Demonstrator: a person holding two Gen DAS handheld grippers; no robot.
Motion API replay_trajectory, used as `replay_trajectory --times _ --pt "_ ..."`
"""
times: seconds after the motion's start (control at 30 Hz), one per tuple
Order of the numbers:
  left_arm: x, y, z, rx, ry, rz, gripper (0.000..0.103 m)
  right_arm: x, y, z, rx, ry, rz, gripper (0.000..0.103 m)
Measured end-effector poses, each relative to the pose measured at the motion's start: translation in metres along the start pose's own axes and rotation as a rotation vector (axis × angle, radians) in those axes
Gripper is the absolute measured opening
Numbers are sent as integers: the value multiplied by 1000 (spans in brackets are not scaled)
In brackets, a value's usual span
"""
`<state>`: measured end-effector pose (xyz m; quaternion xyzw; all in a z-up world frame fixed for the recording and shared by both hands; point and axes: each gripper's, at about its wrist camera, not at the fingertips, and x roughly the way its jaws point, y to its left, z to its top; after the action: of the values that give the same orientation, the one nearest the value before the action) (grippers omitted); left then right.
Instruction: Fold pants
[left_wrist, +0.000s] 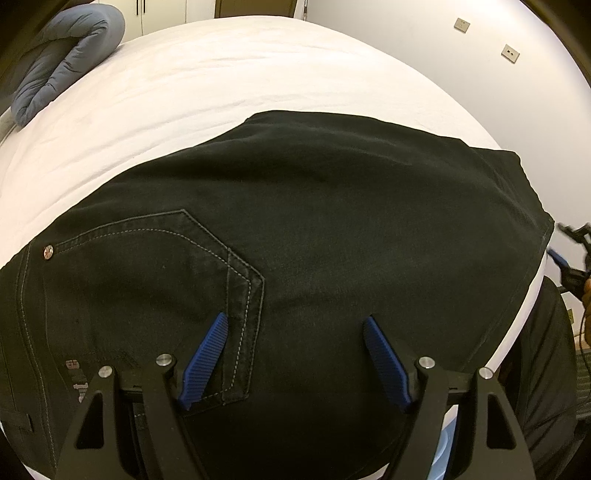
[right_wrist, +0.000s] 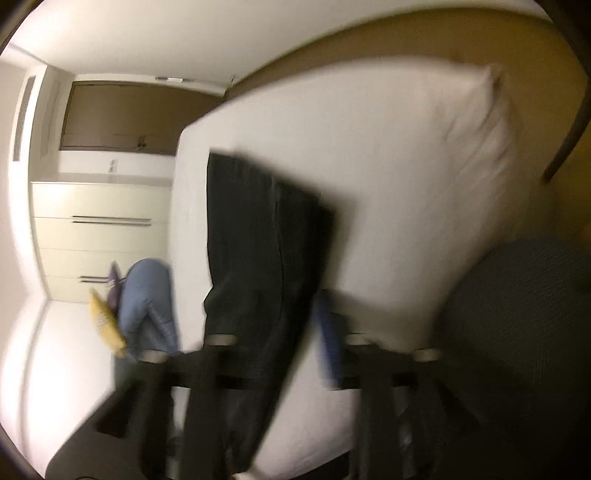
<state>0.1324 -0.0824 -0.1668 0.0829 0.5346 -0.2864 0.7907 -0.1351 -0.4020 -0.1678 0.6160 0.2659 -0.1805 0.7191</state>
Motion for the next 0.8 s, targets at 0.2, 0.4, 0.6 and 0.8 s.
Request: replay_trajectory --times 0.2,0.4,0.6,0.8 --pt "-2 1 1 -23 -6 -1 79 -5 64 -1 -256 -9 46 57" --pt "-4 7 -3 -38 -16 -18 79 107 104 -29 -377 273 122 45" --pt "-9 22 -6 -65 -33 -53 78 152 81 7 -295 208 43 0" --pt "-19 28 -8 -99 -60 -44 79 116 109 34 -258 -57 -75 7"
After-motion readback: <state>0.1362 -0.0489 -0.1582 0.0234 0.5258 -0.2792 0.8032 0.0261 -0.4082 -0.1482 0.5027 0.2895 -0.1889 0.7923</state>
